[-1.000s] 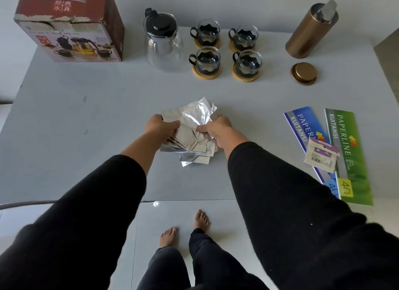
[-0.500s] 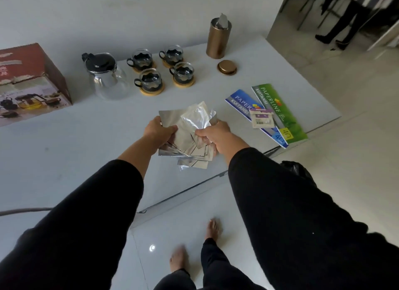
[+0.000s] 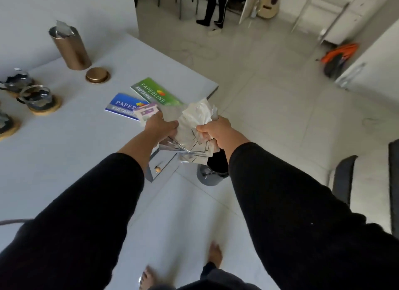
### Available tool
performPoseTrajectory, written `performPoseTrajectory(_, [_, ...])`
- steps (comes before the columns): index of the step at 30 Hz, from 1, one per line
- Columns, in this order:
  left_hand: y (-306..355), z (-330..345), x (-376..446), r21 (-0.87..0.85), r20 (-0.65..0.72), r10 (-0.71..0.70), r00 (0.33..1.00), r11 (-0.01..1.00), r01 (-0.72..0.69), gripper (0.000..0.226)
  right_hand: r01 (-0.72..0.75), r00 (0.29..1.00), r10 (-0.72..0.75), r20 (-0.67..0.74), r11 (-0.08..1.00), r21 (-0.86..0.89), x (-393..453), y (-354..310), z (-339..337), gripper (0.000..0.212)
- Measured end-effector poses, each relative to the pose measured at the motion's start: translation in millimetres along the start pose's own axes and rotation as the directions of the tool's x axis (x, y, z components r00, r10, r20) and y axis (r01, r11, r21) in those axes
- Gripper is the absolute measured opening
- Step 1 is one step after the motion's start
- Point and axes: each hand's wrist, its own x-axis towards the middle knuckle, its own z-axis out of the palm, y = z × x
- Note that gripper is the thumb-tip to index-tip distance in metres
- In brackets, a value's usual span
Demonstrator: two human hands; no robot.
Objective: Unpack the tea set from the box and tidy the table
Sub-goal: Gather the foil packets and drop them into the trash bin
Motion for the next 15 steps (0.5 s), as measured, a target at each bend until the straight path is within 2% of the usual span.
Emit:
performPoseTrajectory(3, [27, 59, 15, -0.003, 0.047, -0.005, 0.999, 1.000, 0.006, 0.053, -0.030, 0.999, 0.031, -0.039, 0.999, 0.017, 27, 24, -51, 0.023])
performPoseTrajectory(7, [43, 136, 32, 0.023, 0.146, -0.026, 0.989, 0.999, 0.023, 0.036, -0.127, 0.989, 0.128, -0.076, 0.992, 0.016, 63, 63, -101, 0.044])
performPoseTrajectory(10, [46, 173, 42, 0.108, 0.227, -0.082, 0.970, 0.992, 0.058, 0.046, -0.224, 0.970, 0.226, -0.091, 0.974, 0.037, 85, 93, -119, 0.040])
performPoseTrajectory(13, [47, 194, 61, 0.200, 0.287, -0.096, 0.953, 0.979, 0.039, 0.029, -0.308, 0.946, 0.312, -0.092, 0.950, 0.060, 110, 115, -128, 0.038])
performPoseTrajectory(15, [46, 207, 80, 0.226, 0.302, -0.088, 0.949, 0.974, 0.018, 0.025, -0.337, 0.935, 0.342, -0.093, 0.939, 0.068, 130, 125, -128, 0.040])
